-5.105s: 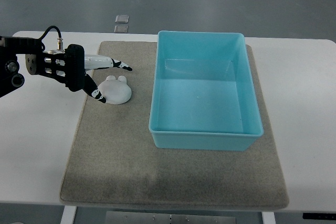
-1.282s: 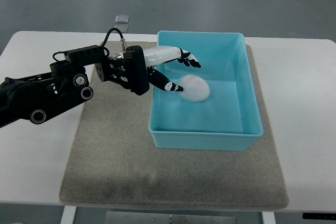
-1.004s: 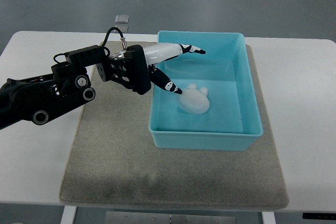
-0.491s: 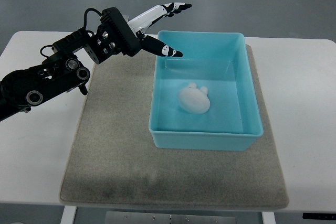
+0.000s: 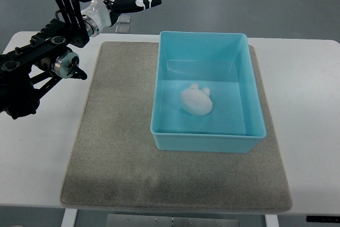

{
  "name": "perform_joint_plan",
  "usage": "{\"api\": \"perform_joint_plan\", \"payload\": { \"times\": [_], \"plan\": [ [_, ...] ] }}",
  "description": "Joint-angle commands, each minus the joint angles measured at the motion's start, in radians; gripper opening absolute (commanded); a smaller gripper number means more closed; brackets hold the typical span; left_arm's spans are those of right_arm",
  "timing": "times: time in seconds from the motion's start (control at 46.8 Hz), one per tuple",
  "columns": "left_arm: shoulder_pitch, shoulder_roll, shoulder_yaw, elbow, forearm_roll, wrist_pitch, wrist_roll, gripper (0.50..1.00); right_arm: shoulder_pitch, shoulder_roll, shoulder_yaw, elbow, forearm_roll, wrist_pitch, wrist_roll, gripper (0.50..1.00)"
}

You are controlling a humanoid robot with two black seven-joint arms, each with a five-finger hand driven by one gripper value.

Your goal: Place white toy into blue box with left hand

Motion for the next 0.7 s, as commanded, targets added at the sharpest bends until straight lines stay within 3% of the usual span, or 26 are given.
{"api": "perform_joint_plan", "payload": {
  "times": [0.0, 0.32, 0.577, 0.683],
  "plan": [
    [-0.002, -0.004, -0.003, 0.037, -0.120, 0.000, 0.000, 0.992, -0.001, 0.000, 0.000, 0.000, 0.000, 0.000, 0.000, 0.936],
    [-0.031, -0.012, -0.017, 0.197, -0.577, -0.028, 0.000, 0.992, 0.000, 0.000, 0.000, 0.000, 0.000, 0.000, 0.000, 0.936],
    [-0.012, -0.043, -0.022, 0.286, -0.677, -0.181, -0.003, 0.994, -0.001, 0.000, 0.000, 0.000, -0.002, 0.000, 0.000, 0.936],
    [-0.014, -0.060, -0.020, 0.339, -0.675, -0.209, -0.025, 0.992, 0.000, 0.000, 0.000, 0.000, 0.000, 0.000, 0.000, 0.936]
  ]
}}
